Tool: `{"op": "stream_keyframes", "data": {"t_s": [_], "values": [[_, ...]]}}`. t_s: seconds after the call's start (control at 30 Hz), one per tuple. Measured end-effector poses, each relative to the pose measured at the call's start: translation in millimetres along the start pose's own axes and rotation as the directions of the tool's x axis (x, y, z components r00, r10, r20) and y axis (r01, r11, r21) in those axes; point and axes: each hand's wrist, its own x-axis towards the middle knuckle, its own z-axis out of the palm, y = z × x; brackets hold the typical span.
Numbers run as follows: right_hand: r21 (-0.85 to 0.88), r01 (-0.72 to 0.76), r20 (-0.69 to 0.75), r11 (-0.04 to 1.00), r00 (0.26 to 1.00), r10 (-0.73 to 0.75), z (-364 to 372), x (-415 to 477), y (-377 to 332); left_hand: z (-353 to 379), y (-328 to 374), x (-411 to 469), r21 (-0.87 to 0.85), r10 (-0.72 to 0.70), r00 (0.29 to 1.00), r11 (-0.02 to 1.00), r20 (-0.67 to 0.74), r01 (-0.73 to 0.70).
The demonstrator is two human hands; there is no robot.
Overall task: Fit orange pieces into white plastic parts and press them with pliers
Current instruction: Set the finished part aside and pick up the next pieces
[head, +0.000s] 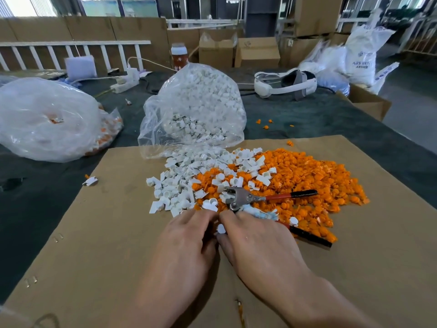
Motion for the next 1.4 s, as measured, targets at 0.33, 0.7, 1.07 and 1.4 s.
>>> {"op": "stream_keyframes", "data": {"t_s": [0.33,0.7,1.07,1.4], "values": [[0.208,-0.036,-0.010,0.978,0.999,0.038,-4,-2,5,-1,-3,0,-0.126,0.001,1.000,0.992,-0.023,-0.004],[0.494,-0.036,-0.095,0.869,0.991,0.095,-5,-2,3,-7,1,-3,-0.577,-0.204,0.977,0.792,0.058,0.200],[0.016,0.015,-0.038,1.000,0.999,-0.015,-3,-5,2,-17,-15,5,-0.790,-0.366,0.930,0.559,0.038,0.252],[-0.014,0.009,-0.034,1.000,0.999,-0.010,0,-2,6,-7,-27,6,-0.709,-0.400,0.907,0.601,0.135,0.370]]}}
